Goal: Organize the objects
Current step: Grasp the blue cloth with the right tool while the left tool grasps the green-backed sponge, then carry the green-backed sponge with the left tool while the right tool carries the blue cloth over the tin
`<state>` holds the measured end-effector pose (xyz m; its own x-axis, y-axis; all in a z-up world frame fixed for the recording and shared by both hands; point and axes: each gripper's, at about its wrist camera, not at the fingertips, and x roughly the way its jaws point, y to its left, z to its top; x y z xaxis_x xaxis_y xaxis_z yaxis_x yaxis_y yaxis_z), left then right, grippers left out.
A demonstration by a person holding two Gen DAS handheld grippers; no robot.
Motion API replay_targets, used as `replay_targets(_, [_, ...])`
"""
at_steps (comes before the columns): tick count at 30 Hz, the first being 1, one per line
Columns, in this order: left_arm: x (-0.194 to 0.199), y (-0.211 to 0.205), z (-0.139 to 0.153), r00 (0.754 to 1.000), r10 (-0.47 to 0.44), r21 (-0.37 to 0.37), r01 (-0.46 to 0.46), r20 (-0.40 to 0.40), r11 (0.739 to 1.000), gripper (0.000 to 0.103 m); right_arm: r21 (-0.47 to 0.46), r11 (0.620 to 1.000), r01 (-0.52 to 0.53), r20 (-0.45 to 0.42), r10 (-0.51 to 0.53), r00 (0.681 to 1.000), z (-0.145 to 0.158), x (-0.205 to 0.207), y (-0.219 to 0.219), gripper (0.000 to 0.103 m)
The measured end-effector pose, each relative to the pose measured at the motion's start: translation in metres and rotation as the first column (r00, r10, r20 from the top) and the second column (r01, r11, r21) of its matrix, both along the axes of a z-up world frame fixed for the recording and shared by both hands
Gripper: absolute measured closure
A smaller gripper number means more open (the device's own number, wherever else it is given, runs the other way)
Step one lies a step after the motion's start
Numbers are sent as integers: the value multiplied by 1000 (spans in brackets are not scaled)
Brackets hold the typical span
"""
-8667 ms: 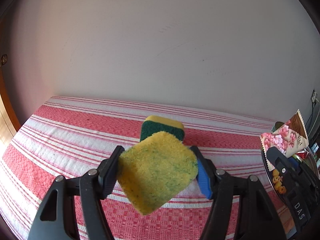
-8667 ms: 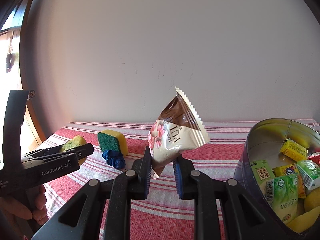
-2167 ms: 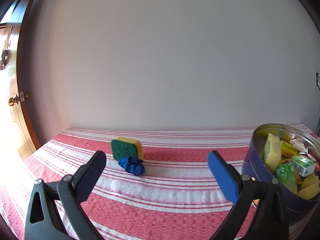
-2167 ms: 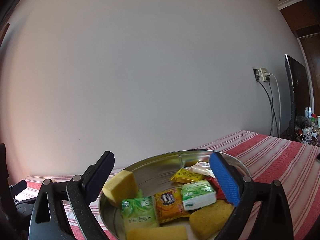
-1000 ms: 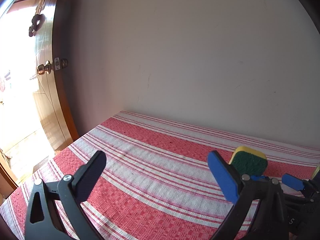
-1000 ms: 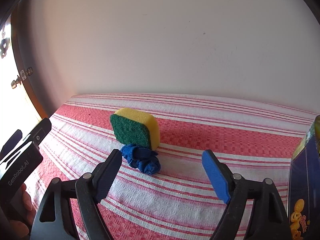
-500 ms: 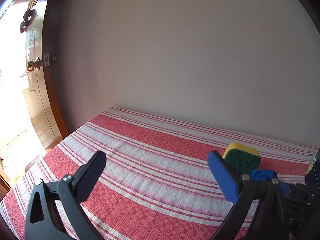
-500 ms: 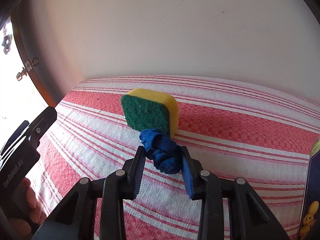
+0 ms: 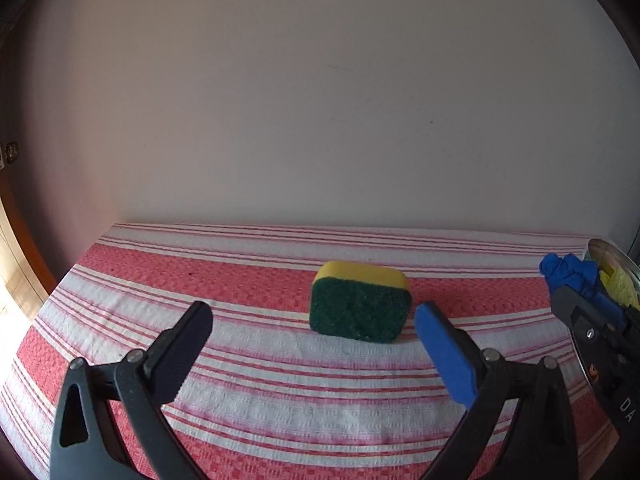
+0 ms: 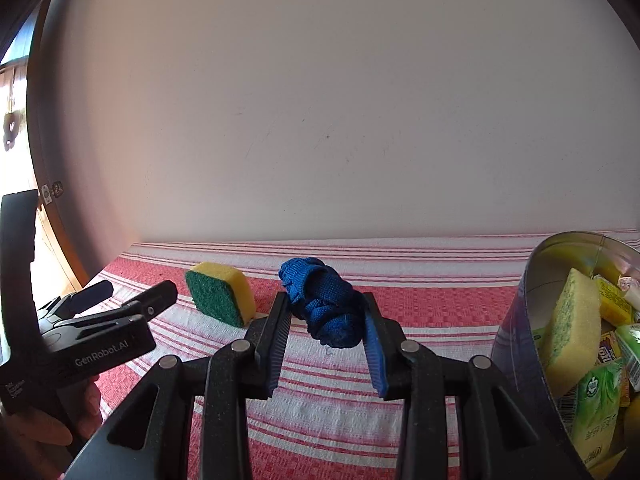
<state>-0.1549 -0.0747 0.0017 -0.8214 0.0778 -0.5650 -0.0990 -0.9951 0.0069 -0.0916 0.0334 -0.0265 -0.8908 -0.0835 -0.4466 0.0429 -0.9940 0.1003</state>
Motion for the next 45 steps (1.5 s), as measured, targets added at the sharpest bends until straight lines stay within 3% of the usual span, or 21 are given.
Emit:
replay_targets(3, [-22, 18, -4, 999, -15, -16, 16, 39, 1000, 1, -8, 1000, 10, -6, -10, 1000, -2, -6, 0, 66])
replay_targets(9, [-67, 29, -22, 979, 0, -19, 4, 203, 1000, 5, -46, 999, 21, 32, -19, 999, -4, -18, 5, 66])
replay_targets(11, [-76, 27, -29, 968, 11, -1, -12, 251, 1000, 16, -45, 999, 14, 45, -12, 999, -5, -22, 3, 66])
replay_targets(13, [-78, 25, -31, 962, -45, 70, 27, 268, 997, 33, -42, 999, 10, 54, -7, 998, -6, -26, 0, 66])
replay_targets(17, [-73, 25, -28, 969, -4, 49, -8, 248, 999, 33, -32, 999, 15, 57, -13, 998, -4, -27, -1, 66])
replay_targets(22, [-47, 28, -12, 989, 86, -9, -86, 117, 996, 33, -20, 1000, 17, 36, -17, 999, 1, -20, 5, 66])
replay_targets(28, [-11, 35, -2, 987, 157, -54, -156, 20, 986, 33, -14, 999, 35, 8, -35, 999, -2, -24, 4, 66])
replay_targets(39, [31, 27, 2, 980, 199, -25, -199, -14, 980, 33, 67, 996, 64, -136, -55, 989, 8, -5, -17, 66])
replay_targets(45, [52, 38, 1, 979, 201, -21, -201, -30, 979, 33, 80, 994, 77, -169, -62, 984, 9, 6, -19, 66])
